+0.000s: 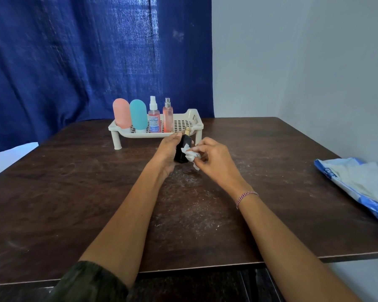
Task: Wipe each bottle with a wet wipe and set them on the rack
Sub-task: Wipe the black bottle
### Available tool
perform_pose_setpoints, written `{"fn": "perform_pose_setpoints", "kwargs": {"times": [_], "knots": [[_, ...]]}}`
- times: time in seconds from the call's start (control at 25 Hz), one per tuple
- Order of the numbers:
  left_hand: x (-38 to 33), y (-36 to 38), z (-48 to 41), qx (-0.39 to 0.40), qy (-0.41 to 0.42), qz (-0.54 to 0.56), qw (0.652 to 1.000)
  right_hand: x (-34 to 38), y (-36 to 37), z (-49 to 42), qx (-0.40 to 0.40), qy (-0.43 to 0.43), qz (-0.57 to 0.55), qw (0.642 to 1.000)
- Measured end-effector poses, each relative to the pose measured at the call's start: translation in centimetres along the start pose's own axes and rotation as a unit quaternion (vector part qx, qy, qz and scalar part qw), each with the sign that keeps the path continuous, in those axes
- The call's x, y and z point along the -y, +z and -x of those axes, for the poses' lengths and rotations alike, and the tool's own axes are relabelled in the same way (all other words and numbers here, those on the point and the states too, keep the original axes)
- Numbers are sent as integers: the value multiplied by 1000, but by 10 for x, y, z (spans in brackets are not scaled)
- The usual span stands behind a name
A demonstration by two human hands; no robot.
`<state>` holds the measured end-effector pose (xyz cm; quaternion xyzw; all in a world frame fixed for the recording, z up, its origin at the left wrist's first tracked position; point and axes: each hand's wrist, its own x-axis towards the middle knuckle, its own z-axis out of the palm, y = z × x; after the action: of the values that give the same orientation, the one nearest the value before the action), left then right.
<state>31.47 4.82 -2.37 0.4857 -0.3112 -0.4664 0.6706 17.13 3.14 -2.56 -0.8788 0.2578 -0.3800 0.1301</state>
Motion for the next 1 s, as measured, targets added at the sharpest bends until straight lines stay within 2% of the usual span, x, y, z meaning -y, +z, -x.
{"fn": "perform_pose_setpoints", "kwargs": {"times": [0.16,0.36,0.6,0.84,1.0], "knots": [[-2,0,0,17,-1,46,999,6,1,2,-14,-35,-1,999],[-7,-7,-1,-2,12,85,996,9,4,2,43,-53,16,998],[-3,-2,1,47,-21,44,998,3,1,0,-33,-20,54,998],[-5,-5,1,34,-5,52,998,7,6,1,23,-61,60,996],[-3,-3,3,78,-8,40,996,3,2,0,-36,-35,69,996]]}}
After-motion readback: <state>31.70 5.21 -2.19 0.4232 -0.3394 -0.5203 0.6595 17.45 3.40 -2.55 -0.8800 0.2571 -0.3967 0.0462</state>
